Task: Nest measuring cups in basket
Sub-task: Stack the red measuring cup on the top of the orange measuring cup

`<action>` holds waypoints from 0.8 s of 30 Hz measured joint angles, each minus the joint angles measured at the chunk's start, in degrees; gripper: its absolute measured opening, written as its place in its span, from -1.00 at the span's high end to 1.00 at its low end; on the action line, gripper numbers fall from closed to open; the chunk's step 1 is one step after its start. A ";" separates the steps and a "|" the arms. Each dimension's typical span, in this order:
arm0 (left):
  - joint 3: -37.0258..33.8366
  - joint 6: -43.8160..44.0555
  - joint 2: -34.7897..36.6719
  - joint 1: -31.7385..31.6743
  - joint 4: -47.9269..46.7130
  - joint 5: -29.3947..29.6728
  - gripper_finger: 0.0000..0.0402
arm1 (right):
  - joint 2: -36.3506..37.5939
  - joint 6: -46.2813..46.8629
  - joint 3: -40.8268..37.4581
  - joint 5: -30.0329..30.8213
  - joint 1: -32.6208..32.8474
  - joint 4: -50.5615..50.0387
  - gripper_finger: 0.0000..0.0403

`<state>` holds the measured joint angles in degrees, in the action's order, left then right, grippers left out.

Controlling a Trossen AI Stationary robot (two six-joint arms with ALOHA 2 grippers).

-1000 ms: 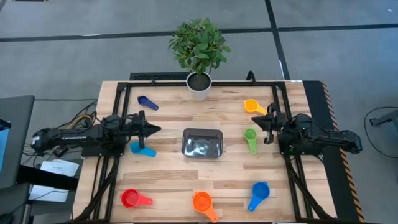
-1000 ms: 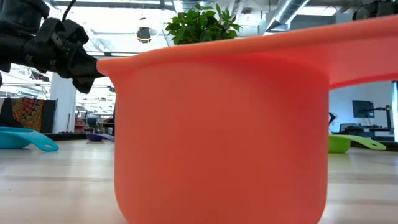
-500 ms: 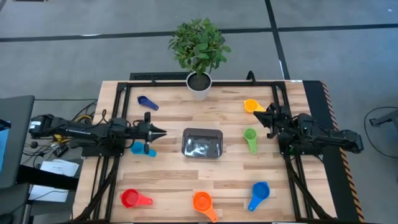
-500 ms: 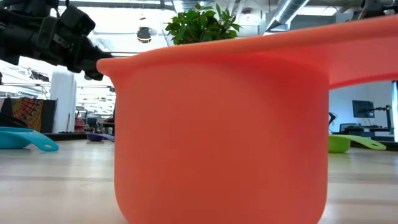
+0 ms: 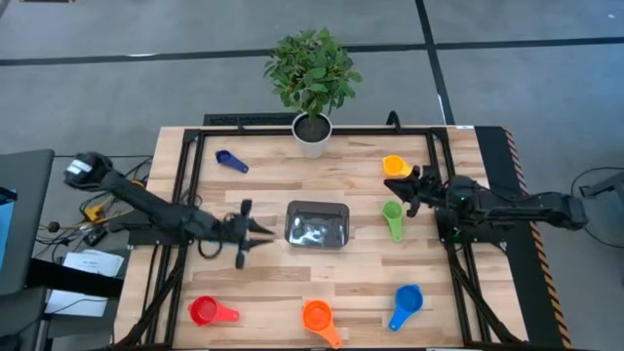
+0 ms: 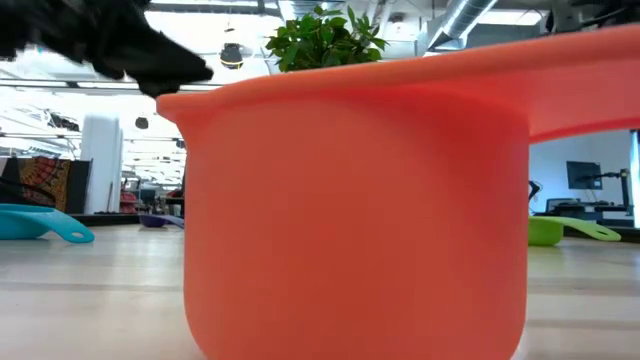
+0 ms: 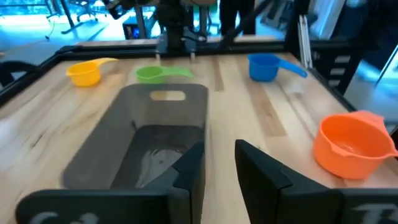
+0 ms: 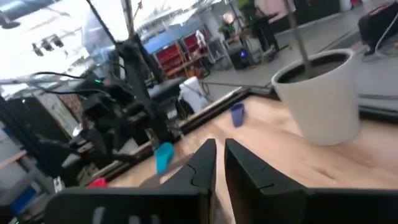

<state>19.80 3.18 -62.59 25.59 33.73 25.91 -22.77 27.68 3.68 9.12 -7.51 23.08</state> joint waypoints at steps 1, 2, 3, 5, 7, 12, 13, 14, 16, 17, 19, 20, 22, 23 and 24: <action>2.31 -0.07 -2.14 1.95 -1.67 2.54 0.62 | -1.51 -0.02 0.02 -0.02 0.65 1.92 0.70; 4.71 0.30 -4.21 3.68 -3.52 5.15 0.61 | -3.10 -0.04 0.04 -0.02 1.38 4.28 0.70; 7.11 1.04 -6.30 5.14 -5.24 7.46 0.60 | -4.74 -0.07 0.08 -0.04 2.12 6.99 0.70; 11.67 3.31 -10.78 7.30 -7.87 11.21 0.57 | -7.52 -0.60 0.16 -0.24 3.84 12.53 0.70; 15.74 5.72 -15.50 8.88 -9.72 14.14 0.53 | -10.25 -2.48 0.53 -1.20 5.62 16.52 0.70; 26.20 16.73 -25.44 10.84 -20.76 19.42 0.40 | -15.47 -4.68 5.98 -1.29 9.77 14.63 0.70; 28.78 20.33 -26.64 11.10 -25.46 19.40 0.38 | -16.24 -4.62 7.23 -1.29 10.51 13.49 0.70; 31.52 24.31 -27.65 11.28 -30.91 19.30 0.36 | -16.86 -4.51 8.39 -1.29 11.27 11.93 0.70; 37.63 33.40 -29.32 11.71 -43.74 17.27 0.33 | -17.97 -4.31 10.64 -1.27 12.77 8.40 0.70; 40.69 37.98 -29.90 11.97 -50.73 15.33 0.33 | -18.28 -4.31 11.48 -1.20 13.55 6.41 0.70; 46.72 46.22 -30.96 12.40 -65.11 8.67 0.33 | -18.97 -4.16 12.86 -0.23 15.11 2.84 0.70; 49.24 49.63 -31.42 12.69 -71.61 4.56 0.34 | -19.09 -4.16 13.06 0.53 16.00 1.31 0.70; 53.08 54.59 -31.95 13.66 -82.58 -3.22 0.35 | -19.66 -4.15 13.12 2.27 17.58 0.02 0.70; 54.35 56.04 -31.99 14.51 -86.45 -6.55 0.36 | -19.78 -4.15 13.18 3.01 18.34 -0.95 0.70; 55.19 57.01 -31.99 15.45 -89.53 -9.21 0.37 | -19.75 -4.15 13.18 3.41 18.96 -1.84 0.70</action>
<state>74.98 60.19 -94.59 41.03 -55.79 16.70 -42.52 23.53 16.86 12.53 11.45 21.24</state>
